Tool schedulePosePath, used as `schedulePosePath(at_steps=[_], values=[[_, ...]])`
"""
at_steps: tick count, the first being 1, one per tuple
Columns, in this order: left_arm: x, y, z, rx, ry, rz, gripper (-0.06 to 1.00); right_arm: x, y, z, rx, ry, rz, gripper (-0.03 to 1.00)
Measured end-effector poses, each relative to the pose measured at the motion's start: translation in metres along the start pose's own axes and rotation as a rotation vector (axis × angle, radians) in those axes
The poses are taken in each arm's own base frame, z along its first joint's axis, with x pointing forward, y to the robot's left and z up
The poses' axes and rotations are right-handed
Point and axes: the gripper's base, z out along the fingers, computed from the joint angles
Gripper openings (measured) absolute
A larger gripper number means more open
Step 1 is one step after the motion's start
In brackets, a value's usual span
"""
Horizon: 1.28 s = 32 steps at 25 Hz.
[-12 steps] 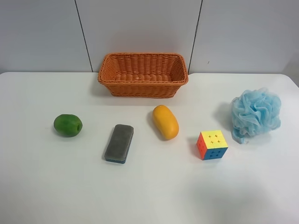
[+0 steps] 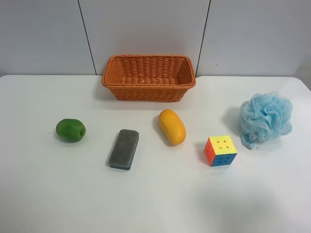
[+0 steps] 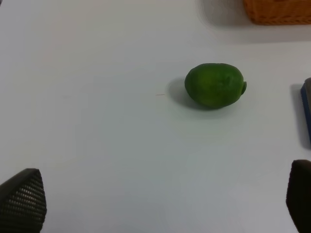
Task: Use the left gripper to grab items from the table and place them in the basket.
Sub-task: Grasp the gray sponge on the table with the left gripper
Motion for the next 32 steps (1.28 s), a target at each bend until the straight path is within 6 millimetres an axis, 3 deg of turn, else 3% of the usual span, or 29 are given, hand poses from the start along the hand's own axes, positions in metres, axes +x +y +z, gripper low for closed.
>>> schedulePosePath(at_steps=[18,24,32], values=[[-0.004,0.000,0.005,0.001,0.061,-0.001,0.99,0.000,0.000,0.000,0.000,0.000,0.000,0.99],[-0.047,0.001,0.009,0.002,0.169,-0.002,0.99,0.000,0.000,0.000,0.000,0.000,0.000,0.99],[-0.113,0.002,0.055,0.005,0.372,-0.005,0.99,0.000,0.000,0.000,0.000,0.000,0.000,0.99]])
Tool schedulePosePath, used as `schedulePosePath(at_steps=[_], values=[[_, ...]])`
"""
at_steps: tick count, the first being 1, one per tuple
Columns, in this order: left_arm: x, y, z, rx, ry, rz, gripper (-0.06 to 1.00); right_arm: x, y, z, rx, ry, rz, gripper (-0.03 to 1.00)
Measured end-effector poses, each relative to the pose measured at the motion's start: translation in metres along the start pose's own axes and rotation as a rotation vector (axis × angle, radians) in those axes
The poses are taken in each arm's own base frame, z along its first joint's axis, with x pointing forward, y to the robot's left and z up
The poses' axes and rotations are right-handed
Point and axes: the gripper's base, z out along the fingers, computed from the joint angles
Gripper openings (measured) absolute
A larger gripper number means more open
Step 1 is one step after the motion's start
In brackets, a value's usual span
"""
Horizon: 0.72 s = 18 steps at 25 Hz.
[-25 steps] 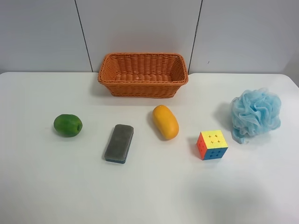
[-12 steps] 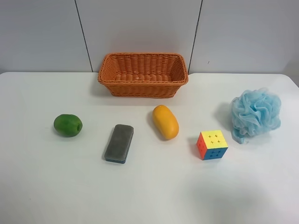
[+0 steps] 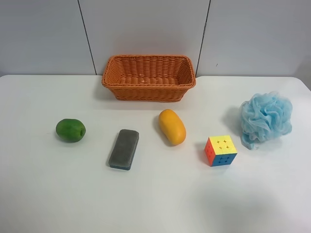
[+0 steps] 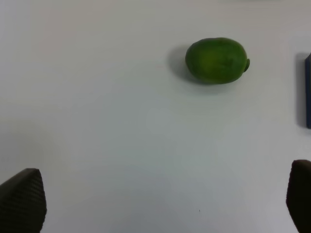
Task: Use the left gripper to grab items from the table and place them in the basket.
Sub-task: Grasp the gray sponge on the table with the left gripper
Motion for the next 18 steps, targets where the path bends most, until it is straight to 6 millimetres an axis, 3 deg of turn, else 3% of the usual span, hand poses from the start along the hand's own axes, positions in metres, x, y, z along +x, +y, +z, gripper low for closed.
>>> schedulePosePath(at_steps=[3,8,18], values=[[-0.025,0.000,0.019,0.003,0.093,-0.003,0.99,0.000,0.000,0.000,0.000,0.000,0.000,0.99],[-0.050,-0.010,0.054,0.047,0.212,0.035,0.99,0.000,0.000,0.000,0.000,0.000,0.000,0.99],[-0.063,-0.069,0.118,0.158,0.318,0.085,0.99,0.000,0.000,0.000,0.000,0.000,0.000,0.99]])
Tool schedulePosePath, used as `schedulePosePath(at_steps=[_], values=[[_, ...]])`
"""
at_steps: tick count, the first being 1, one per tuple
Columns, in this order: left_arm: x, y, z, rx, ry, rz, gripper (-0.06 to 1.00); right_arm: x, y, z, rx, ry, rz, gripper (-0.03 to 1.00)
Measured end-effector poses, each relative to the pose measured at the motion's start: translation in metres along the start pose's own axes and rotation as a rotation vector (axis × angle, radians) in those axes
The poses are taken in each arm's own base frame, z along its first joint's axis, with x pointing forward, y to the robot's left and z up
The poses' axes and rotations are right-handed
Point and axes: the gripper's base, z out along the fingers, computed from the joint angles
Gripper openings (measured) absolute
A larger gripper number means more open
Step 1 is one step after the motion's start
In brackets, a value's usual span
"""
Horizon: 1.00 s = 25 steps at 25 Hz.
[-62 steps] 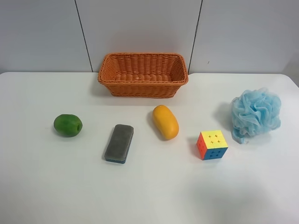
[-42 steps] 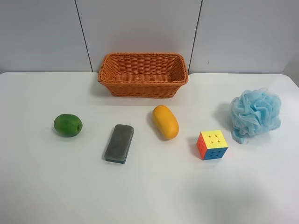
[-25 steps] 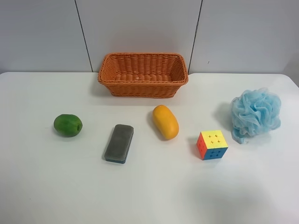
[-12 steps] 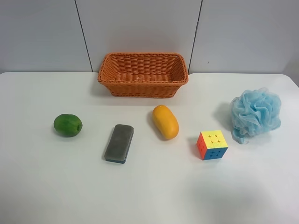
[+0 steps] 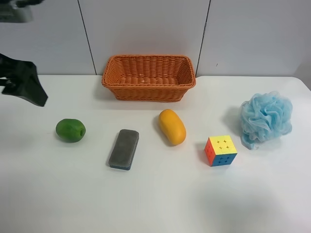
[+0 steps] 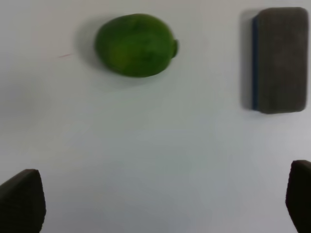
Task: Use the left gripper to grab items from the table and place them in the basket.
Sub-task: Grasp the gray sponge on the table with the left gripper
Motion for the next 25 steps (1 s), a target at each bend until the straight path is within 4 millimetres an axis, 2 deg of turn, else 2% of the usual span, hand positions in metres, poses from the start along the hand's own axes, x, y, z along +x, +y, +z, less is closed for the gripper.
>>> schedulePosePath(at_steps=[6,10,17,25], values=[[-0.006,-0.039,0.043,0.012,0.070,0.019,0.99,0.000,0.000,0.000,0.000,0.000,0.000,0.99],[-0.007,-0.058,0.071,0.015,0.113,0.003,0.99,0.000,0.000,0.000,0.000,0.000,0.000,0.99],[-0.009,-0.075,0.117,0.021,0.136,-0.016,0.99,0.000,0.000,0.000,0.000,0.000,0.000,0.99],[-0.005,-0.082,0.167,0.025,0.196,-0.064,0.99,0.000,0.000,0.000,0.000,0.000,0.000,0.99]])
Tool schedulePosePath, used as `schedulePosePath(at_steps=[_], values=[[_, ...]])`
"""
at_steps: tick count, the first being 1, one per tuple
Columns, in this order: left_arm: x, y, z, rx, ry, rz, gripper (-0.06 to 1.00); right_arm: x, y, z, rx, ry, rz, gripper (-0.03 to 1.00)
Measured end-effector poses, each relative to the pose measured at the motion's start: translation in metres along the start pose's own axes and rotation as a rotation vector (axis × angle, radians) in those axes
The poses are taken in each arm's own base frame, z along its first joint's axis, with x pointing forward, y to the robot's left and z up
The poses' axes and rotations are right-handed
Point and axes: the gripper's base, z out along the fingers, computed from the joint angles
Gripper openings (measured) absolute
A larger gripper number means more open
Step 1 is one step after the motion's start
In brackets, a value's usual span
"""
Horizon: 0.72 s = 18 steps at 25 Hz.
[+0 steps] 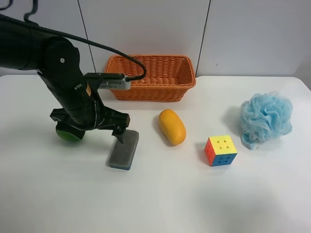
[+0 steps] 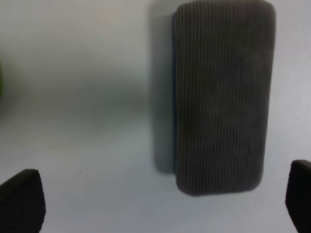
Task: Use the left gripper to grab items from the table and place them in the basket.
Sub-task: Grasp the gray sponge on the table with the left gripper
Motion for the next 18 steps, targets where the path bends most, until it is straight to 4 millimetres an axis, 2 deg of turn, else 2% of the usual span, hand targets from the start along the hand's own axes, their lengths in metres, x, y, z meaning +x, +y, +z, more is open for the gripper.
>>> schedulePosePath(at_steps=[9,18], values=[[0.001,-0.004,0.039,0.026,0.055,-0.078,0.99,0.000,0.000,0.000,0.000,0.000,0.000,0.99],[0.001,-0.008,0.055,0.067,0.064,-0.080,0.99,0.000,0.000,0.000,0.000,0.000,0.000,0.99]])
